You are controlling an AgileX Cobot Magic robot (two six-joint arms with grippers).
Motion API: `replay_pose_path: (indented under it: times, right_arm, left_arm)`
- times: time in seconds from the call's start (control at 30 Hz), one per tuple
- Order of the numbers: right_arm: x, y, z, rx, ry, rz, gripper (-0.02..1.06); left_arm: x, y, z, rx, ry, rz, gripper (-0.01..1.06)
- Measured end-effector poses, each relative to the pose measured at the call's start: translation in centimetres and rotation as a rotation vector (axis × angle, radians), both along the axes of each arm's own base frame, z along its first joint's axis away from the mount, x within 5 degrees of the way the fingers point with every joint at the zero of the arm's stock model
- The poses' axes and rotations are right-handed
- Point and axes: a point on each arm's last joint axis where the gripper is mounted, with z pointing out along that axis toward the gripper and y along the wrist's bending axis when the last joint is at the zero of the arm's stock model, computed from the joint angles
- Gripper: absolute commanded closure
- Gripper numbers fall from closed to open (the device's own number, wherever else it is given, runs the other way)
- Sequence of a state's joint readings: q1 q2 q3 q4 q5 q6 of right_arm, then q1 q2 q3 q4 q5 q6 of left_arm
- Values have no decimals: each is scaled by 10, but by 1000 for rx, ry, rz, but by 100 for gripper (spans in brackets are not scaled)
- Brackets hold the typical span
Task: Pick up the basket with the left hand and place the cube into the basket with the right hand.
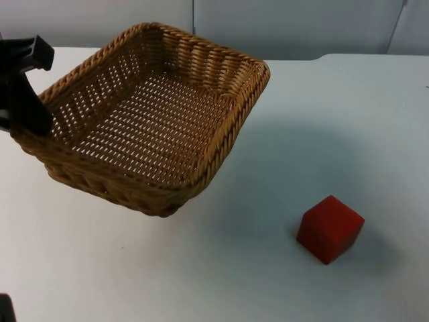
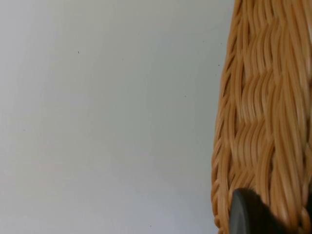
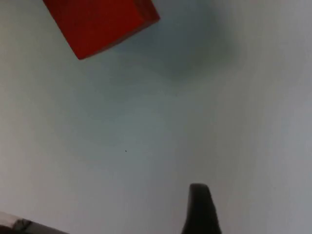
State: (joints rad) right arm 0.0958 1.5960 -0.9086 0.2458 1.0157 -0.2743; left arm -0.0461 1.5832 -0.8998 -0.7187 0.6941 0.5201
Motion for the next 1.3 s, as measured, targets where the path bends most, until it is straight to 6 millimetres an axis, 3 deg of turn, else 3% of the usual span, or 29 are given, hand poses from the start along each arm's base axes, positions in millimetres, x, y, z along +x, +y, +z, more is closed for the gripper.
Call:
replay_pose_path:
  times: [0.07,0.17,0.23,0.33,0.37,0.5,0.97,1.1,1.23,1.3]
  right_arm:
    - [12,20,-6,-23,-3,92,48]
    - [22,54,0,-61,-108,242,48]
    - [25,64,5,-70,-155,286,48]
    - [25,104,19,-72,-279,430,45]
    - [25,104,19,-72,-279,430,43]
    - [18,136,24,-60,-321,525,36]
    - [21,138,9,-138,-284,466,36]
    - [24,138,-3,-163,-254,467,37]
    - [29,139,-34,-208,-172,471,37]
    - [29,140,-38,-212,-162,470,37]
  left_arm:
    - [0,0,0,2,-3,2,105]
    - [1,0,0,2,-5,4,105]
    - [1,0,0,2,-5,4,105]
    - [1,0,0,1,-5,5,105]
    - [1,0,0,1,-5,5,105]
    - [1,0,0,1,-5,5,105]
    - [3,2,1,11,-29,22,105]
    - [4,2,1,14,-35,26,105]
    - [4,2,1,15,-37,27,105]
    - [4,2,1,15,-38,28,105]
